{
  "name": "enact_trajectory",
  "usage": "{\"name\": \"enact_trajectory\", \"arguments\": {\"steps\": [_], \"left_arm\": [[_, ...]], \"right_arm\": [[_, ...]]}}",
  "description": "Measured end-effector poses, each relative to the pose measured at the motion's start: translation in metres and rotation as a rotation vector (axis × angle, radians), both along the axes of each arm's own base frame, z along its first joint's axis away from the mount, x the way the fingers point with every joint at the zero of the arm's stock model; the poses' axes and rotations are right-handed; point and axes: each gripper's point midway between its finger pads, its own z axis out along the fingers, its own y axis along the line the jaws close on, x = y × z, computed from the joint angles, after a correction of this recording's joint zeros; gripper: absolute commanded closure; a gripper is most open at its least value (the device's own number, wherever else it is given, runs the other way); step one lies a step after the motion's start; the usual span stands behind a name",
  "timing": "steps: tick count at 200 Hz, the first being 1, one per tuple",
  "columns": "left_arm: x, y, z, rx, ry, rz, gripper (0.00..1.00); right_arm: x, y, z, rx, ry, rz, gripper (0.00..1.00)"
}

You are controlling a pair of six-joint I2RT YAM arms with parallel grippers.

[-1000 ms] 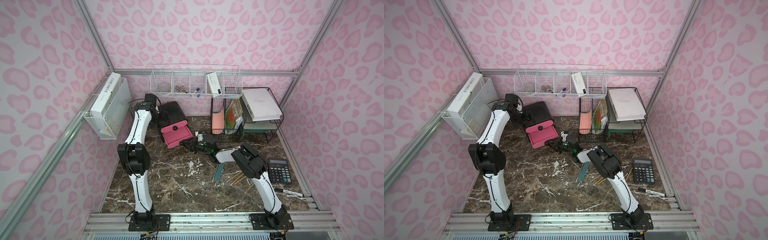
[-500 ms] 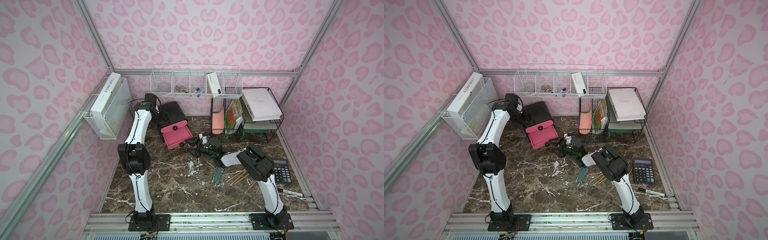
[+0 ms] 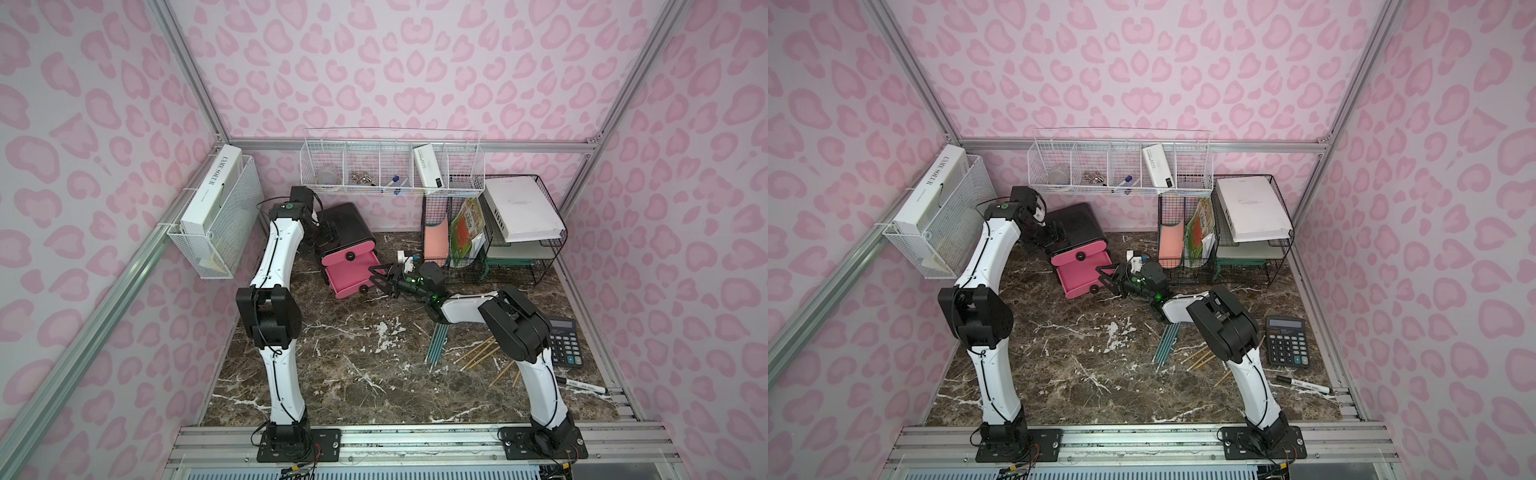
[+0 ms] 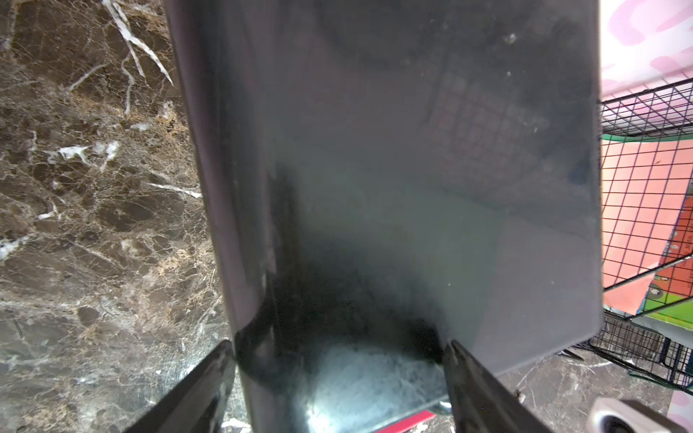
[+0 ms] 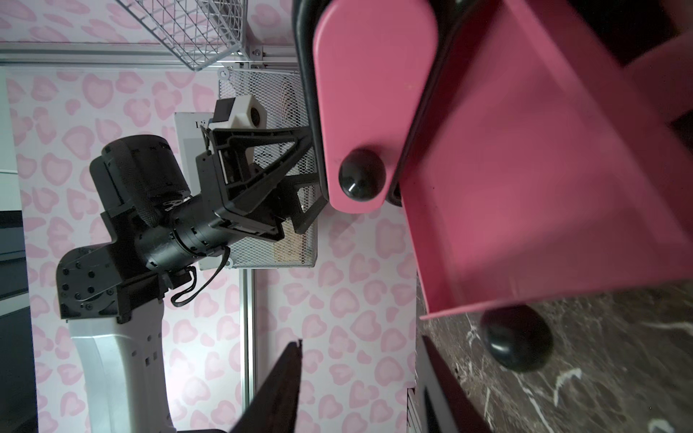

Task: Please place the pencils in the drawer according to their color
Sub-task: Close the drawer in the storage box.

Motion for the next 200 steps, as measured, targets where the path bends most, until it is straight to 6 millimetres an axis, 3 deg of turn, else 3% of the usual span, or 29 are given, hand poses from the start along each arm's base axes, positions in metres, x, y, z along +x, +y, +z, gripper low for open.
{"name": "enact_trajectory", "arguments": {"steps": [42,73,123,200], "left_arm": [[0.000,0.000,0.000,-0.003,0.002,0.000,0.15],[0.000,0.000,0.000,-0.005,0.002,-0.001,0.15],[0.000,0.000,-0.001,-0.006,0.004,-0.001,0.15],[-0.001,0.000,-0.001,-0.009,0.006,-0.001,0.15]], "right_arm": [[0.033,0.020,0.002,0.006,-0.016,-0.028,1.00],[0.052,0.032,-0.014,-0.021,0.013,-0.041,1.00],[0.073,0.047,-0.010,-0.015,-0.002,-0.057,1.00],[0.085,0.059,-0.013,-0.009,0.003,-0.047,1.00]]}}
